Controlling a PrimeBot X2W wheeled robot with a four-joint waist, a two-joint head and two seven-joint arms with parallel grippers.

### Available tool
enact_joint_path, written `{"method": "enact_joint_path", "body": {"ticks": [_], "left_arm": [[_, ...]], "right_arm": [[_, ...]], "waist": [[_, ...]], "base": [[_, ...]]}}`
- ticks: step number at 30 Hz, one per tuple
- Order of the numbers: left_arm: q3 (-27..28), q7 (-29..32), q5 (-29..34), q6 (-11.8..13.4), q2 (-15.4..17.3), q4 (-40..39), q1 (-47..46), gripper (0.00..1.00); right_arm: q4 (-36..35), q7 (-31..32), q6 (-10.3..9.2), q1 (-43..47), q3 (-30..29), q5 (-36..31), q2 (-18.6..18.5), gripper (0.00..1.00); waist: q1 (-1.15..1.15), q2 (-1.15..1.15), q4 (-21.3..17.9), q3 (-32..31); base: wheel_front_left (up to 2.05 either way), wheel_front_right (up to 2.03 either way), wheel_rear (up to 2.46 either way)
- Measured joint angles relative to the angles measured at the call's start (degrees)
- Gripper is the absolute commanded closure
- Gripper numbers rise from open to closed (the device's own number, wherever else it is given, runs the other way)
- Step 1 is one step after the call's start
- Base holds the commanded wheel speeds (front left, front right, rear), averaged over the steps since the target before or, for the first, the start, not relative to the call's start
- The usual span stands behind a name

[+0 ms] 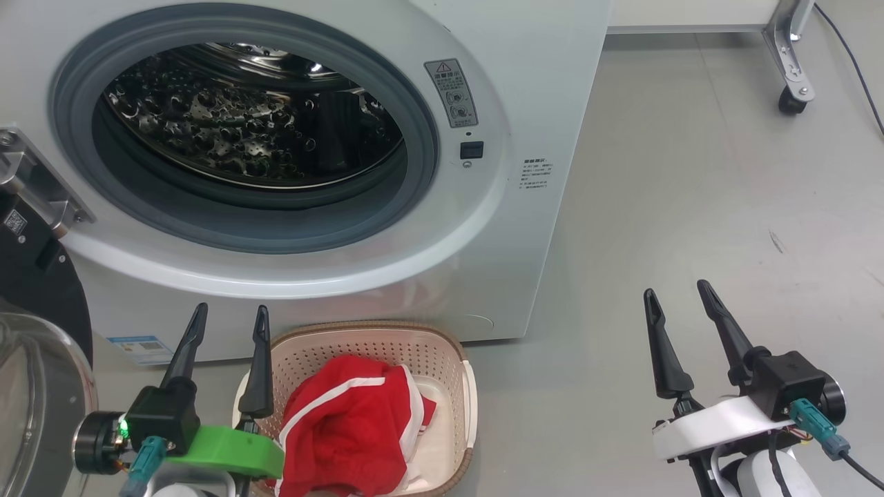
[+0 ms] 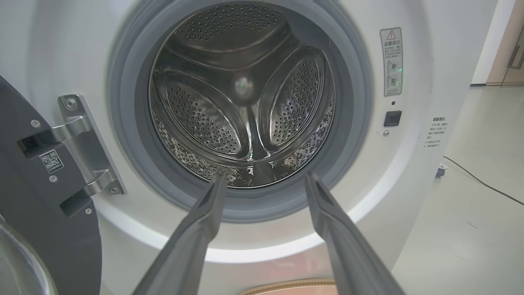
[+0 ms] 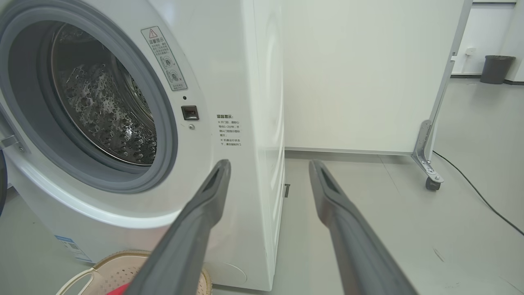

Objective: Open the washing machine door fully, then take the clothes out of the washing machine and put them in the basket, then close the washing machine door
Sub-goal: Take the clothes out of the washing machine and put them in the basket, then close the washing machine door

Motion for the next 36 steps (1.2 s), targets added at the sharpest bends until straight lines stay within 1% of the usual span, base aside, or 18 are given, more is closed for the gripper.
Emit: {"method": "enact_joint_path", "body": {"ticks": [8, 10, 18, 27, 29, 36], "left_arm": [[-0.2, 0.2, 0.5, 0.7, 0.2, -1.4, 1.5, 0.00], [-0.2, 0.3, 0.5, 0.8, 0.2, -1.8, 1.6, 0.00], [-0.3, 0.8, 0.8, 1.1, 0.3, -3.3, 2.4, 0.00], [-0.4, 1.3, 1.1, 1.1, 0.7, -5.1, 2.5, 0.00], [-0.4, 1.3, 1.1, 1.1, 0.7, -5.4, 2.5, 0.00], [-0.4, 1.5, 1.1, 1.1, 0.7, -6.0, 2.5, 0.00]], "right_arm": [[-0.1, 0.0, -0.01, 0.4, 0.0, -0.1, 0.0, 0.00], [-0.2, 0.0, -0.49, 0.5, 0.1, -0.2, 0.1, 0.00], [-0.4, 0.0, -0.49, 0.6, 0.1, -0.2, 0.1, 0.00], [-1.1, 0.0, -0.53, 0.7, -0.1, -0.2, 0.1, 0.00], [-1.4, 0.0, -0.91, 0.7, -0.2, -0.2, 0.1, 0.00], [-1.5, 0.0, -0.92, 0.7, -0.5, -0.2, 0.1, 0.00]], "waist": [[0.00, 0.00, 0.0, -0.4], [0.00, 0.00, 0.1, -0.4], [0.00, 0.00, 0.3, -0.5], [0.00, 0.00, 0.5, 0.2], [0.00, 0.00, 0.6, 0.6], [0.00, 0.00, 0.7, 1.4]], "base": [[0.00, 0.00, 0.00], [-0.10, 0.10, 0.00], [-0.30, 0.30, 0.00], [-0.64, 0.64, 0.00], [-0.84, 0.84, 0.00], [-1.03, 1.03, 0.00]]}}
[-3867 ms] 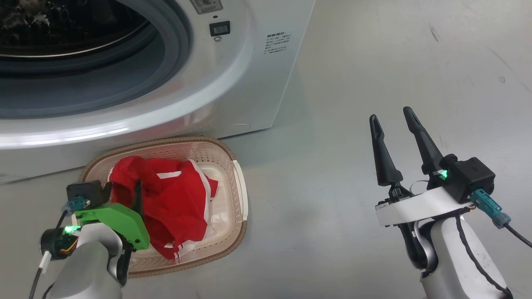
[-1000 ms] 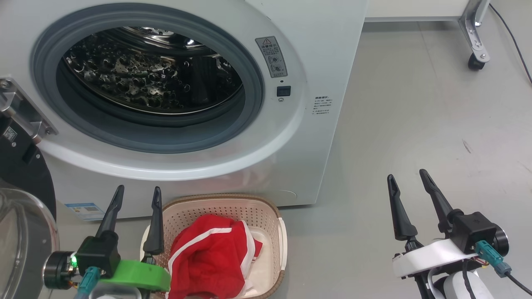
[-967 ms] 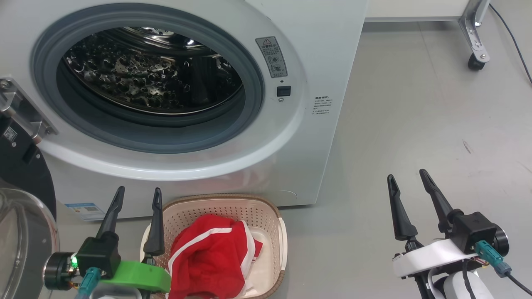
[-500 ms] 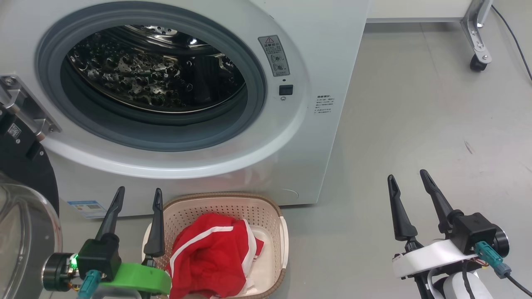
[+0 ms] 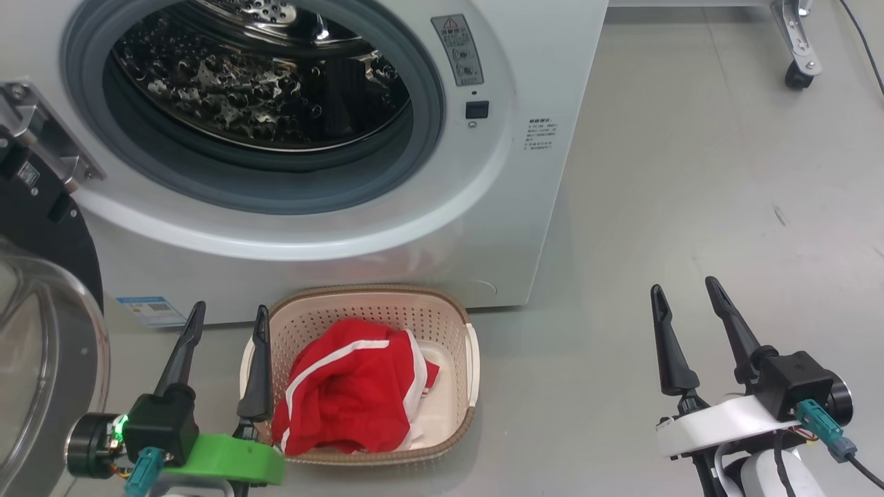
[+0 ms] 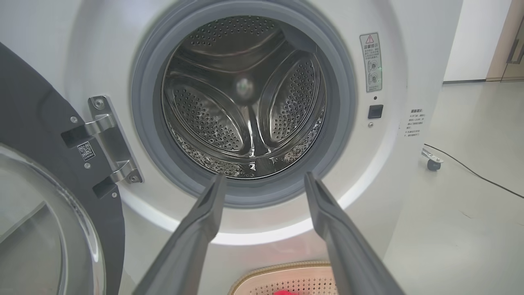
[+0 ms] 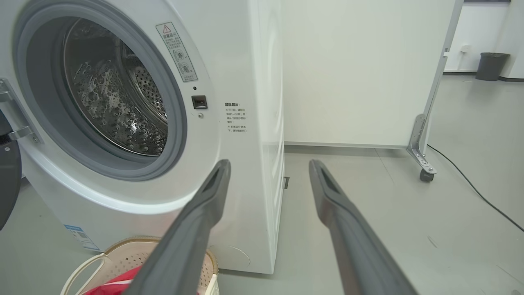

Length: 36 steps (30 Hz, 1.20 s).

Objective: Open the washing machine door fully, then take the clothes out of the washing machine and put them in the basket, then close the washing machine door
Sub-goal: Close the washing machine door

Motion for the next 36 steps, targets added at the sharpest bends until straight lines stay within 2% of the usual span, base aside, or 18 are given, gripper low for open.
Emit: {"method": "enact_joint_path", "body": {"ticks": [20, 36], "left_arm": [[-0.3, 0.3, 0.2, -0.1, 0.3, -1.2, 0.0, 0.00], [-0.3, 0.3, 0.2, -0.1, 0.4, -1.9, 0.0, 0.00]], "right_arm": [[0.1, 0.0, 0.00, 0.0, -0.2, -0.4, 0.0, 0.00], [0.1, 0.0, 0.00, 0.0, -0.3, -0.4, 0.0, 0.00]], "waist": [[0.00, 0.00, 0.1, -0.1], [0.00, 0.00, -0.1, -0.4]], "base": [[-1.36, 1.36, 0.00], [-0.80, 0.80, 0.00]]}}
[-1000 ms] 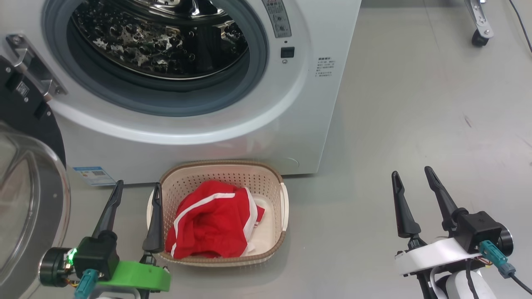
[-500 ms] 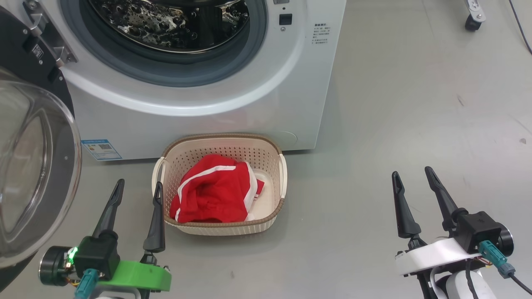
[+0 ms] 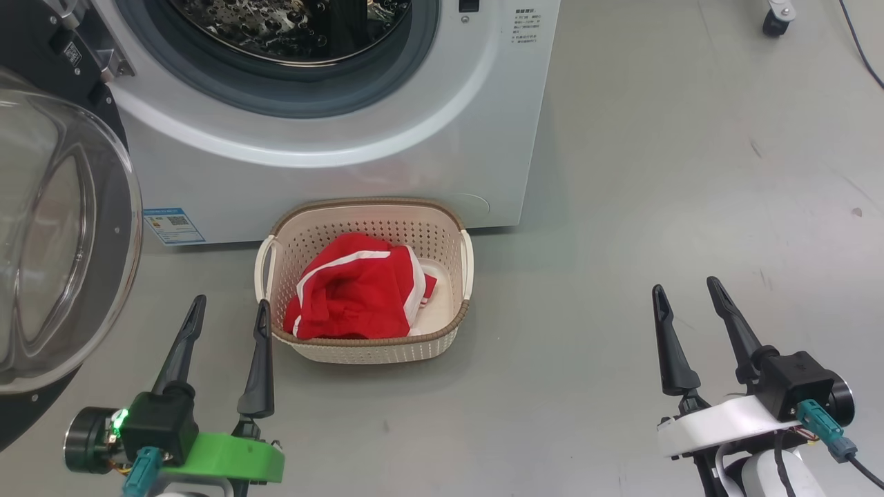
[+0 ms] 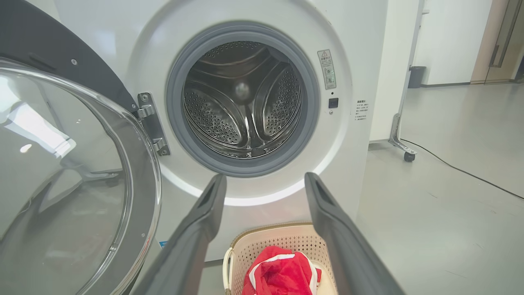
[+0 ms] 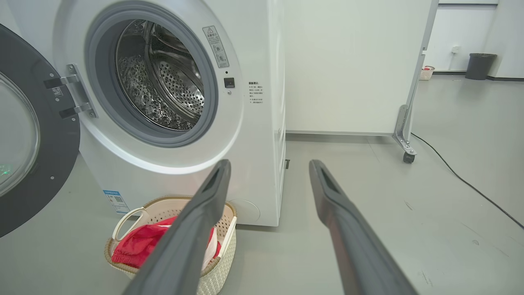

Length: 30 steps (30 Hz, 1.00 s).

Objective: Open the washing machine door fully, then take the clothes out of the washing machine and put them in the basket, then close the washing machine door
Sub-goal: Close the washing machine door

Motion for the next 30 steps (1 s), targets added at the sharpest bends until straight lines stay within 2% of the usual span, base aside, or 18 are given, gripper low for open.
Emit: {"method": "enact_joint_path", "body": {"ticks": [25, 30], "left_arm": [[-0.1, 0.0, 0.0, 0.0, 0.0, -0.6, 0.0, 0.00], [-1.3, 0.0, 0.0, 0.0, 0.0, -0.5, 0.0, 0.00]], "right_arm": [[0.1, 0.0, 0.01, 0.0, -0.4, 0.0, 0.0, 0.00], [0.1, 0.0, -0.01, 0.0, -1.5, 0.0, -0.2, 0.00]], "waist": [[0.00, 0.00, 0.8, -0.1], [0.00, 0.00, 1.9, -0.3]], "base": [[-0.12, 0.12, 0.00], [0.00, 0.00, 0.00]]}}
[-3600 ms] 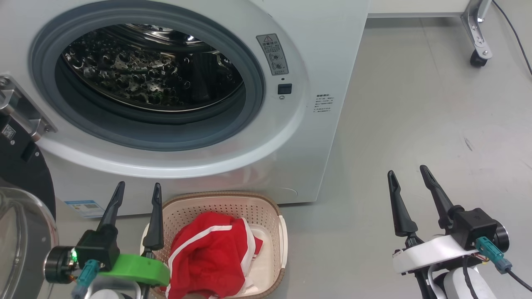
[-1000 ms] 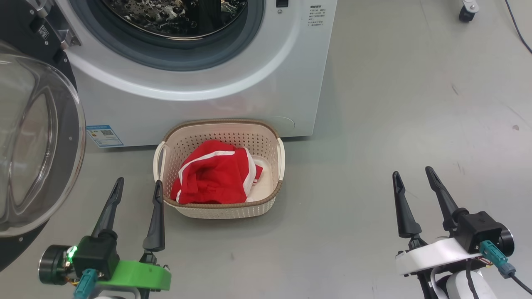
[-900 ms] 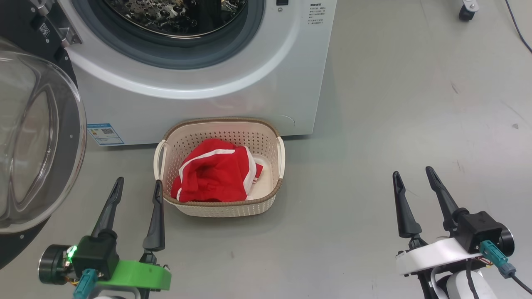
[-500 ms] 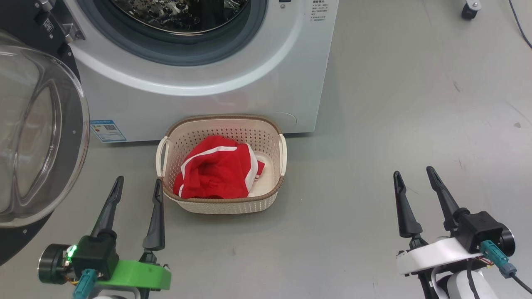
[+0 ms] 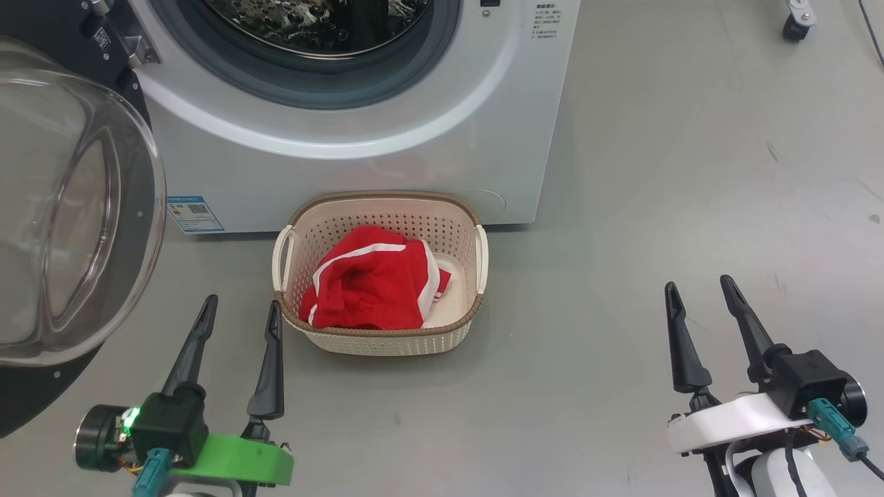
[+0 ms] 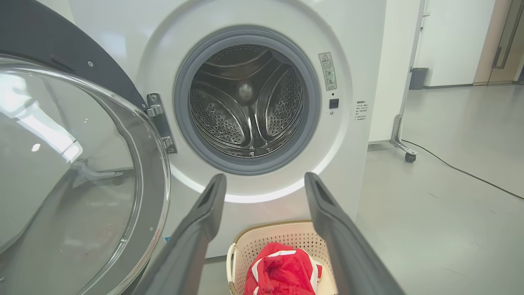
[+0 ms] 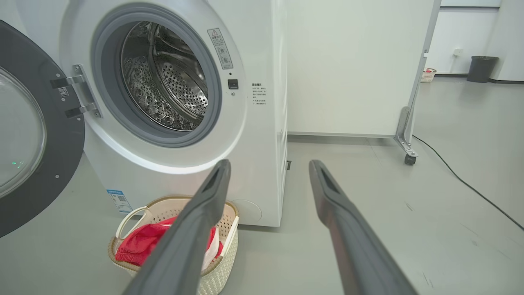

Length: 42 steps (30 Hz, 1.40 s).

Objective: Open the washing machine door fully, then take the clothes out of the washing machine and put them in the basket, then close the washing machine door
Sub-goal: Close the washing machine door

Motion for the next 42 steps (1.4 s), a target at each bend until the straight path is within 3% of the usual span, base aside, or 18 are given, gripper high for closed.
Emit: {"method": "enact_joint_path", "body": {"ticks": [15, 42], "left_arm": [[0.0, 0.0, 0.0, 0.1, -0.1, 1.1, 0.0, 0.00], [0.2, -0.6, -1.9, 1.0, -0.9, 3.1, 0.0, 0.00]], "right_arm": [[0.0, 0.0, 0.01, 0.8, -0.4, -0.5, -1.0, 0.00], [0.1, 1.0, 0.56, 1.8, 1.1, -1.0, -1.9, 0.00]], "waist": [[0.00, 0.00, 5.9, -0.4], [0.00, 0.00, 24.2, -1.8]], "base": [[0.00, 0.00, 0.00], [0.00, 0.00, 0.00]]}}
